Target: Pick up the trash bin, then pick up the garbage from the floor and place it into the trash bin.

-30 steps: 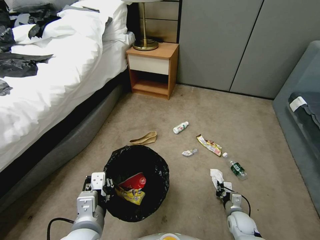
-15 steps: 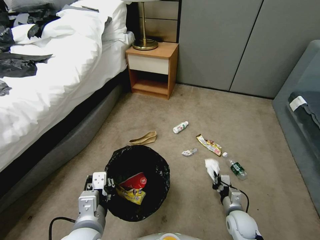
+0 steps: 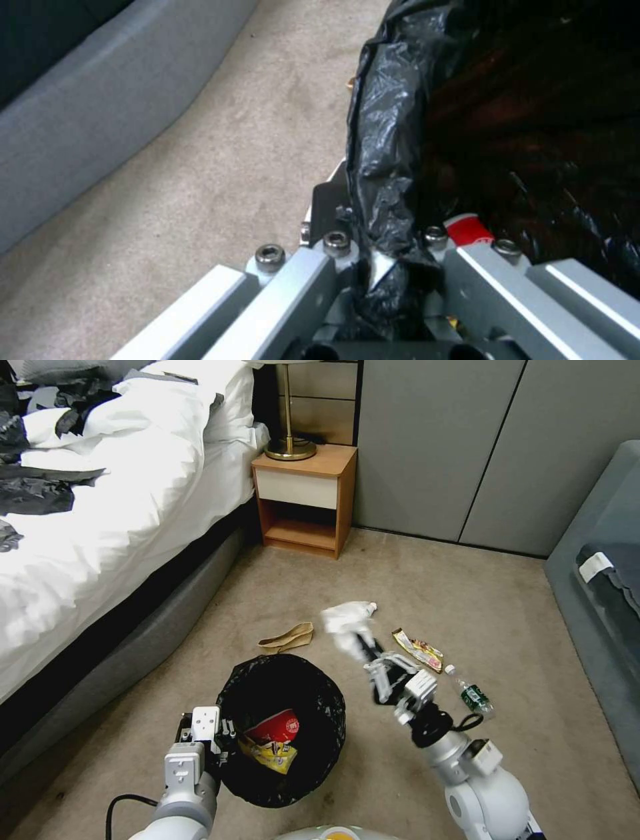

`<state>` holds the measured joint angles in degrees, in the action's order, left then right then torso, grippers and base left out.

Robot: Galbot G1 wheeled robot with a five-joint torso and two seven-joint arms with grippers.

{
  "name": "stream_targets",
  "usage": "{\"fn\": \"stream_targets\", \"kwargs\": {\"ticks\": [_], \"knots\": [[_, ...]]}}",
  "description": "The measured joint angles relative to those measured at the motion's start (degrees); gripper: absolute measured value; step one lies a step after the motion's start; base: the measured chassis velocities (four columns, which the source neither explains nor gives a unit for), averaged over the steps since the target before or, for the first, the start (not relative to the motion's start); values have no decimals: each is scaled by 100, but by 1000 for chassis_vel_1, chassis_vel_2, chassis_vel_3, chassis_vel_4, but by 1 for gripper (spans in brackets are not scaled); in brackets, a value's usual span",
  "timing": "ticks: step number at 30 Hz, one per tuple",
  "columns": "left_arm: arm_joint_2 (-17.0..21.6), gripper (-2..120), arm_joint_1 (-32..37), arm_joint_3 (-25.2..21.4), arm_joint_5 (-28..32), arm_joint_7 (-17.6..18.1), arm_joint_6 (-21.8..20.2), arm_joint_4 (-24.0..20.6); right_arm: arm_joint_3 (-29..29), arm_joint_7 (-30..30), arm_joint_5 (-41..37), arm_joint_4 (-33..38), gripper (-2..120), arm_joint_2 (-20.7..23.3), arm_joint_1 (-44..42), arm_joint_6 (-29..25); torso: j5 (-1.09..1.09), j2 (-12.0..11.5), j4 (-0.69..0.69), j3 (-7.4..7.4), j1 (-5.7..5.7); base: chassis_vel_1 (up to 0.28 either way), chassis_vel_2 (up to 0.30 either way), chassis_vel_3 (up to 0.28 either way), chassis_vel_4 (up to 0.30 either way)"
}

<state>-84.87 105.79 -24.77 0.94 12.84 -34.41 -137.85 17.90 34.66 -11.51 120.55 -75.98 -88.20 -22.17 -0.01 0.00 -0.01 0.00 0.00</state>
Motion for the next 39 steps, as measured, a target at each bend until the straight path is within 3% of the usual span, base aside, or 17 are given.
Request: {"fn": "stream_targets", "kwargs": {"ticks": [6, 12, 17, 21, 33, 39], "knots": [[-30, 0, -13, 58, -39, 0, 0, 10, -518, 52, 287, -730, 0, 210, 92, -2, 2, 0, 1, 0, 0, 0, 0, 0, 0], [-69, 0, -28, 170, -86, -1, 0, 25, -913, -160, 526, -1602, 0, 26, 340, -28, 1, 0, 1, 0, 0, 0, 0, 0, 0], [-70, 0, -24, 193, -107, -1, 0, 34, -971, -376, 644, -1926, 0, -52, 459, 55, 1, 0, 1, 0, 0, 0, 0, 0, 0], [-82, 0, -32, 202, -114, -2, 1, 47, -1032, -475, 735, -2074, 20, -62, 488, 82, 1, 0, 0, 0, 0, 0, 0, 0, 0], [-87, 0, -63, 211, -114, -7, 1, 59, -1054, -514, 786, -1820, 58, 29, 393, 155, 1, 0, 1, 0, 0, 0, 0, 0, 0], [-99, 0, -60, 239, -134, -9, 1, 60, -969, -518, 818, -1642, 83, 136, 222, 151, 1, 0, 1, 0, 0, 0, 0, 0, 0]]}}
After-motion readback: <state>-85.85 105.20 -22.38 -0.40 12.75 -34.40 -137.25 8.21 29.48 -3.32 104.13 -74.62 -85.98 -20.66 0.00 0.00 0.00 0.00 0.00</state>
